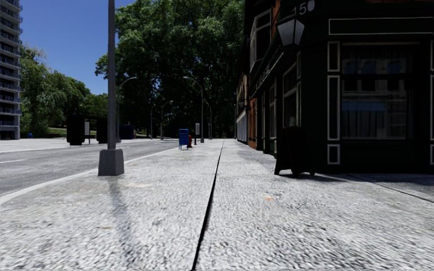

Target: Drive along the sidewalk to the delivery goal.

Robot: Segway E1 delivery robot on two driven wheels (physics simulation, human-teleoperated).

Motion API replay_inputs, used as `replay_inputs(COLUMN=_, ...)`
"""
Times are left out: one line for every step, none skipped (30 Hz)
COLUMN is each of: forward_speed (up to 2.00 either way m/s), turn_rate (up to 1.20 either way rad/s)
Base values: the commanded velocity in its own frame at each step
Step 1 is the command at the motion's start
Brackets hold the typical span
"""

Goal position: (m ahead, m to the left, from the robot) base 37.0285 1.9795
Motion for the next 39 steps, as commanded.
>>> replay_inputs(forward_speed=1.72, turn_rate=0.0)
replay_inputs(forward_speed=1.72, turn_rate=0.0)
replay_inputs(forward_speed=1.72, turn_rate=0.0)
replay_inputs(forward_speed=1.72, turn_rate=0.0)
replay_inputs(forward_speed=1.72, turn_rate=0.0)
replay_inputs(forward_speed=1.72, turn_rate=0.0)
replay_inputs(forward_speed=1.72, turn_rate=0.0)
replay_inputs(forward_speed=1.72, turn_rate=0.0)
replay_inputs(forward_speed=1.72, turn_rate=0.0)
replay_inputs(forward_speed=1.72, turn_rate=0.0)
replay_inputs(forward_speed=1.72, turn_rate=0.0)
replay_inputs(forward_speed=1.72, turn_rate=0.0)
replay_inputs(forward_speed=1.72, turn_rate=0.0)
replay_inputs(forward_speed=1.72, turn_rate=0.0)
replay_inputs(forward_speed=1.72, turn_rate=0.0)
replay_inputs(forward_speed=1.72, turn_rate=0.0)
replay_inputs(forward_speed=1.73, turn_rate=0.0)
replay_inputs(forward_speed=1.73, turn_rate=0.0)
replay_inputs(forward_speed=1.73, turn_rate=0.0)
replay_inputs(forward_speed=1.73, turn_rate=0.0)
replay_inputs(forward_speed=1.73, turn_rate=0.0)
replay_inputs(forward_speed=1.73, turn_rate=0.0)
replay_inputs(forward_speed=1.73, turn_rate=0.0)
replay_inputs(forward_speed=1.73, turn_rate=0.0)
replay_inputs(forward_speed=1.77, turn_rate=0.0)
replay_inputs(forward_speed=1.77, turn_rate=0.0)
replay_inputs(forward_speed=2.0, turn_rate=0.0)
replay_inputs(forward_speed=2.0, turn_rate=0.0)
replay_inputs(forward_speed=2.0, turn_rate=0.0)
replay_inputs(forward_speed=2.0, turn_rate=0.0)
replay_inputs(forward_speed=2.0, turn_rate=0.0)
replay_inputs(forward_speed=2.0, turn_rate=0.0)
replay_inputs(forward_speed=2.0, turn_rate=0.0)
replay_inputs(forward_speed=2.0, turn_rate=0.0)
replay_inputs(forward_speed=2.0, turn_rate=0.0)
replay_inputs(forward_speed=2.0, turn_rate=0.0)
replay_inputs(forward_speed=2.0, turn_rate=0.0)
replay_inputs(forward_speed=2.0, turn_rate=0.0)
replay_inputs(forward_speed=2.0, turn_rate=0.0)
